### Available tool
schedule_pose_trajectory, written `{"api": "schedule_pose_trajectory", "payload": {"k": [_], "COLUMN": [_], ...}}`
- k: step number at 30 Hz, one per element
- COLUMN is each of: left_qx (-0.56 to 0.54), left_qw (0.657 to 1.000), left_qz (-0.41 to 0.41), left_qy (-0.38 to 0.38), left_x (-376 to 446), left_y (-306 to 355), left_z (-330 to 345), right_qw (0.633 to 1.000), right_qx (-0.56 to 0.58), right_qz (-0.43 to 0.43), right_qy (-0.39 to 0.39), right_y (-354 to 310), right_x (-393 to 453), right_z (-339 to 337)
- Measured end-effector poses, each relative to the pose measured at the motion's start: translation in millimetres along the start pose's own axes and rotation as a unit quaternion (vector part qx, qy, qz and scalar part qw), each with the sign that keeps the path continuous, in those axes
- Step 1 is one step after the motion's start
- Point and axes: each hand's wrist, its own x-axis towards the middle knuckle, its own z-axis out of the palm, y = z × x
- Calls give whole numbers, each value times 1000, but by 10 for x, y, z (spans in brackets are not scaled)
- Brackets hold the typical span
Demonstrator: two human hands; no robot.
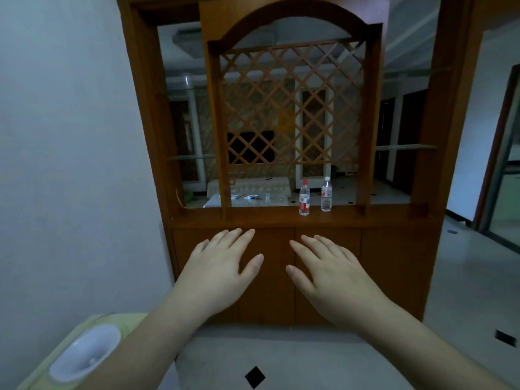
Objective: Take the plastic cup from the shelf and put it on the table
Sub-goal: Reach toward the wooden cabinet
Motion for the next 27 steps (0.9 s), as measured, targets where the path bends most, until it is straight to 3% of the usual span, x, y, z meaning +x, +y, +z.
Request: {"api": "schedule_pose_trajectory", "payload": {"k": [8,16,27], "left_qx": [14,36,53], "left_qw": [1000,997,998], "left_qz": [-16,-64,-20], "left_qy": [16,7,25], "left_x": [635,1190,2401], "left_y": [-496,-1649,-2790], "left_z": [321,524,926], "right_qw": [1000,999,998], "right_qx": [18,17,-11], "right_qz": [-18,-44,-56], "right_qy": [10,-9,7], "right_y": [37,-472,-655], "right_x": [850,2097,3500], "right_z": [333,966,1389]}}
